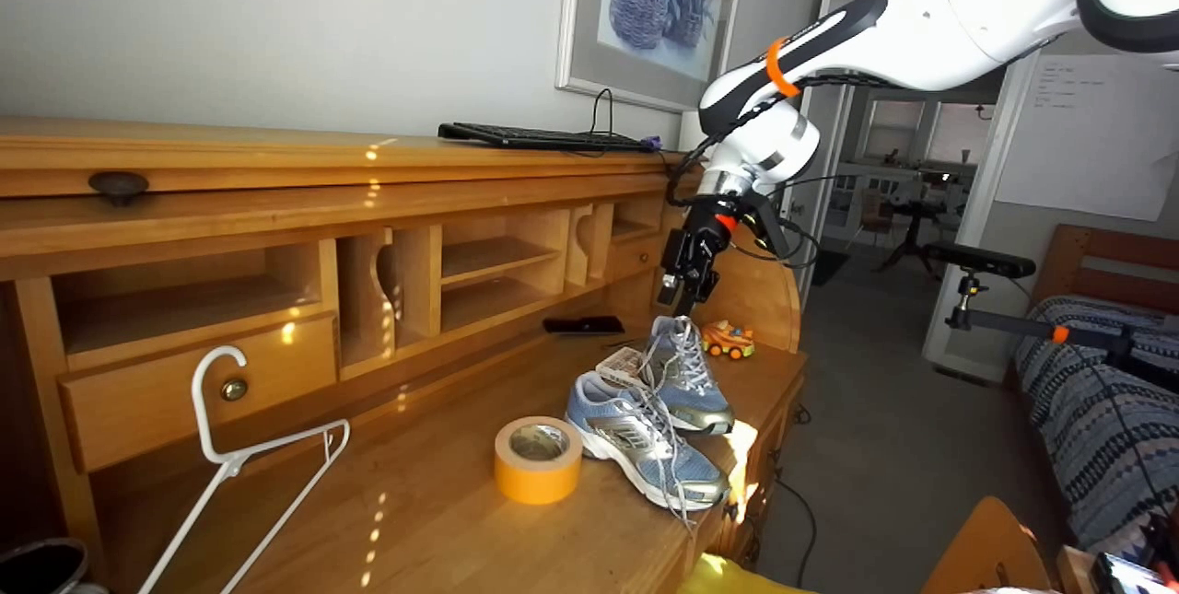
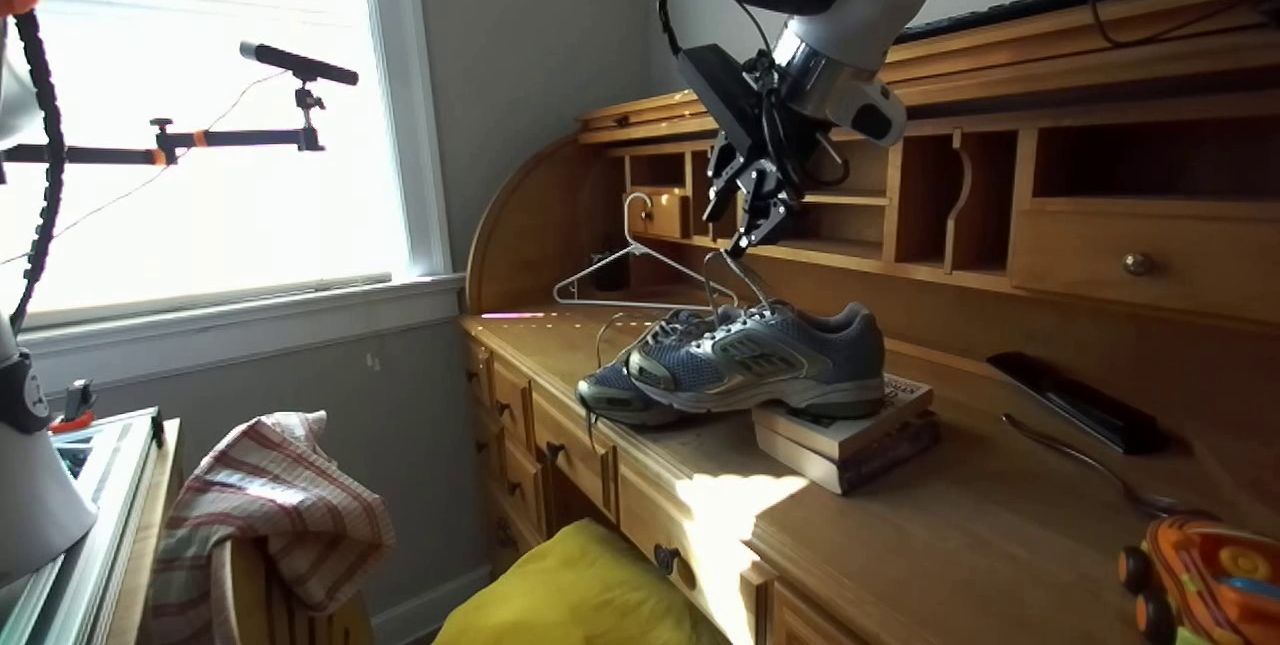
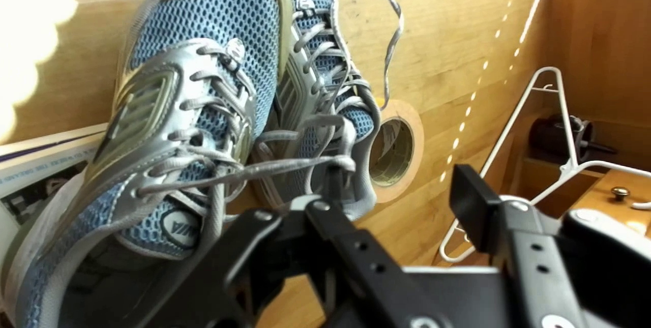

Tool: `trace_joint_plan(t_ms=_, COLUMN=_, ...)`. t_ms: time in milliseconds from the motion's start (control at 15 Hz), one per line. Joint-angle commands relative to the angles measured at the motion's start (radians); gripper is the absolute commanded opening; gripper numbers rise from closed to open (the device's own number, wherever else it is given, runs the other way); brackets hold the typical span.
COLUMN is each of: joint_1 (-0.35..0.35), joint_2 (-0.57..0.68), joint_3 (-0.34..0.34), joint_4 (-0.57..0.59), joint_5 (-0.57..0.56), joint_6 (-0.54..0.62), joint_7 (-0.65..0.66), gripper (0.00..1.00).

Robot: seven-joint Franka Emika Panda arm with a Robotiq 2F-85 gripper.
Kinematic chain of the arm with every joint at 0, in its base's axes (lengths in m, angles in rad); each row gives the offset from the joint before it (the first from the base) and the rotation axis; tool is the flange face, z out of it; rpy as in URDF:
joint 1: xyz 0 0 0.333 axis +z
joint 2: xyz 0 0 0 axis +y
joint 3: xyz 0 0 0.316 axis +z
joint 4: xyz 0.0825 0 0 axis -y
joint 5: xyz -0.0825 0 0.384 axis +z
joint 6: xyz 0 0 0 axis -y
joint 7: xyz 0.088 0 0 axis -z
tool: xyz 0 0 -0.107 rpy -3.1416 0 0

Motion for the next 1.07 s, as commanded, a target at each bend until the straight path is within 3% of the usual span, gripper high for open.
trace_joint_plan(t_ms=0, joint_1=-0.015, joint_2=0.019, joint_3=0.000, joint_4=0.033, joint_5=0.052, joint_6=-0.073, joint_7=-0.012, gripper=0.58)
trace_joint_plan(t_ms=333, joint_1=-0.015, joint_2=0.024, joint_3=-0.008, joint_4=0.046, joint_5=0.078, joint_6=-0.108, joint_7=-0.014, gripper=0.58)
trace_joint_plan(t_ms=1000, joint_1=-0.012, joint_2=0.023, joint_3=-0.040, joint_4=0.080, joint_5=0.074, joint_6=-0.063, joint_7=0.006, gripper=0.59)
